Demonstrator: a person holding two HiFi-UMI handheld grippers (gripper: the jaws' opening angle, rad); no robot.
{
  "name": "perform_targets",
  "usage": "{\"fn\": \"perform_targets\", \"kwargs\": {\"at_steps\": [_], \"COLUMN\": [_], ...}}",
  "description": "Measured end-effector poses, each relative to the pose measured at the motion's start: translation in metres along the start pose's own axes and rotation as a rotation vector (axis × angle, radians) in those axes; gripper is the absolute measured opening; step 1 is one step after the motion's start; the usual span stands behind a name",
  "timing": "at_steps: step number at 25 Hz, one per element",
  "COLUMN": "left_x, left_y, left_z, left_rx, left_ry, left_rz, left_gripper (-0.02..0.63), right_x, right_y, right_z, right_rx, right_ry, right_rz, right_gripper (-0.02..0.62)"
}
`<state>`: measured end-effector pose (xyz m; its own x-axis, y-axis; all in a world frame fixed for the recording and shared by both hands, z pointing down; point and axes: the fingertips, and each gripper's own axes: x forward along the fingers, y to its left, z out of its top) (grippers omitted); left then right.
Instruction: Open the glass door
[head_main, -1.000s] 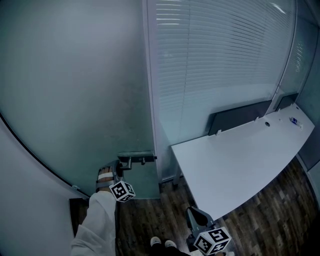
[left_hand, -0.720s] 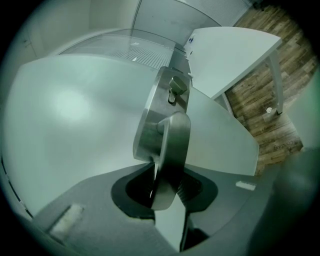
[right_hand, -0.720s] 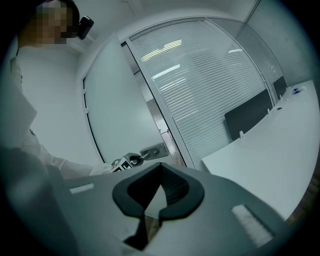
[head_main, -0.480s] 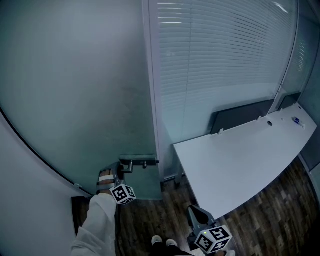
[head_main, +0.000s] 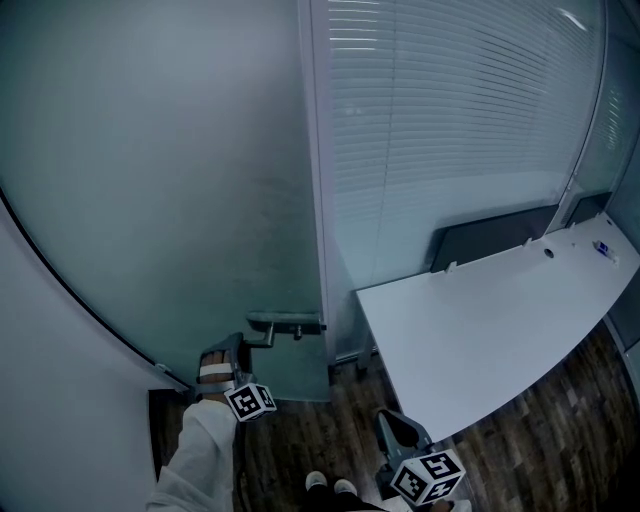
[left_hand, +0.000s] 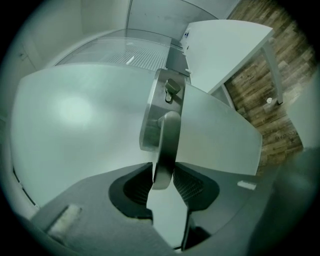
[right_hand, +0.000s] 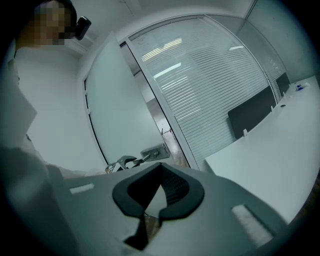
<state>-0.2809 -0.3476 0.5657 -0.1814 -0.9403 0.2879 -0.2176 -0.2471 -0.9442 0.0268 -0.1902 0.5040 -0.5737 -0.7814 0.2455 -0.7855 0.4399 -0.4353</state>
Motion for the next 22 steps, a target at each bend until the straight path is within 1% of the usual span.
{"fn": "perform_targets", "kwargs": {"at_steps": [2,4,7,9,10,11,13,14,16,22], "left_x": [-0.013,-0.024,-0.043,-0.059,-0.067,-0.076,-0.094,-0.105,-0.125,-0.177], "left_y": [0.001,0.000,0.000,0.005,0.009,0.013,0.021,0.026,0.035,0.048], "left_z": [-0.001,-0.001,-0.003,-0.002,-0.001,0.000,0.000,0.002,0.006,0.019], "left_rx": [-0.018,-0.056,-0.167,-0.271,-0.327,-0.382,-0.494,-0.551,-0.663,-1.005], "left_ry": [0.000,-0.007,-0.019,-0.034,-0.050,-0.067,-0.093,-0.102,-0.124,-0.196], "left_rz": [0.010,0.016,0.021,0.033,0.048,0.067,0.098,0.100,0.088,0.038], "left_gripper": [0.133,0.132,0.112,0.101,0.080,0.080,0.045,0.033,0.006,0.005], "right_x": [0.001,0.002,0.004,0.005,0.005,0.005,0.004,0.003,0.002,-0.001], "right_y": [0.002,0.002,0.003,0.005,0.006,0.006,0.007,0.008,0.009,0.014], "right_z": [0.001,0.000,-0.002,-0.001,-0.001,0.000,0.000,0.001,0.003,0.011], "right_rx": [0.000,0.001,0.001,-0.002,-0.003,-0.004,-0.006,-0.008,-0.012,-0.028], "right_ry": [0.004,0.008,0.011,0.012,0.012,0.012,0.012,0.011,0.007,-0.012], "right_rz": [0.009,0.015,0.026,0.034,0.038,0.042,0.049,0.051,0.055,0.070], "right_gripper": [0.003,0.003,0.003,0.003,0.003,0.003,0.003,0.003,0.003,0.003]}}
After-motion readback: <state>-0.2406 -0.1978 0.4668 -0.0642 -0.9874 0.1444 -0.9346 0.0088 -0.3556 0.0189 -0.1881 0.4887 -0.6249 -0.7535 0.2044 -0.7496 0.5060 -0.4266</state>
